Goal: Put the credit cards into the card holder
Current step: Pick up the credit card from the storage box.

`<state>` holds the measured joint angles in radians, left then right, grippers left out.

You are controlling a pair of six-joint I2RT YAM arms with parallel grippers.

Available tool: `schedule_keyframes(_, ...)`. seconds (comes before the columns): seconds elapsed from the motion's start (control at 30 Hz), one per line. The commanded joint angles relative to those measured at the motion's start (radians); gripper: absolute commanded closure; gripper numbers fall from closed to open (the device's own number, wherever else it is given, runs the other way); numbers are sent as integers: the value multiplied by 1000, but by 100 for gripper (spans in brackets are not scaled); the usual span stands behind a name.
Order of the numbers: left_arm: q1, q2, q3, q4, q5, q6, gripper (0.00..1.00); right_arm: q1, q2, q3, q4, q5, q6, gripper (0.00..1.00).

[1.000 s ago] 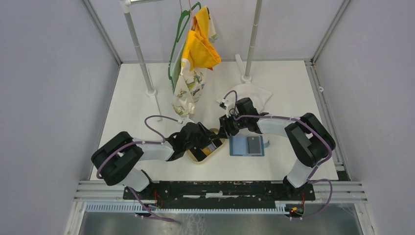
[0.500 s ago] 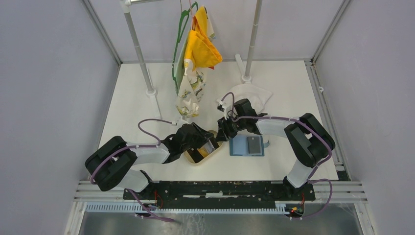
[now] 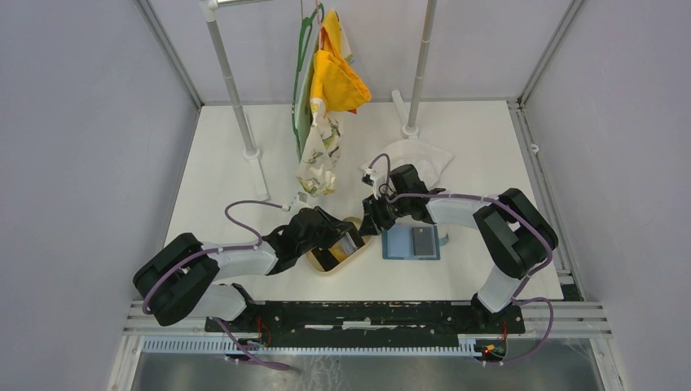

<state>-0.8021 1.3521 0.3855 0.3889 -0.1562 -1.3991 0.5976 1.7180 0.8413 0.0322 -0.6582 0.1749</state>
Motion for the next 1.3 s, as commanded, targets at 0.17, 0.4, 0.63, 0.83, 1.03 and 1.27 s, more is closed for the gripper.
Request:
schedule_keyframes(0.17,6,-28,-2,-26,-24,-29,70,5,-9,30,5,-24,-11,47)
schedule_keyframes(0.4,6,-62,-15,-61,-32,-24,70,4,-6,32,2,-25,-13,47)
schedule_keyframes(0.63,6,-90,-32,-81,-36,-23,71,5,-5,33,0,-24,-15,47)
schedule_keyframes(0.83,5,-105,-36,-111,-40,-22,72,5,-2,35,-2,-24,-14,47)
schedule_keyframes(1.03,6,-140,-33,-162,-57,-9,74,5,0,37,-5,-24,-17,48)
schedule_keyframes(1.27,6,-133,-32,-172,-59,1,85,4,0,39,-8,-23,-18,48)
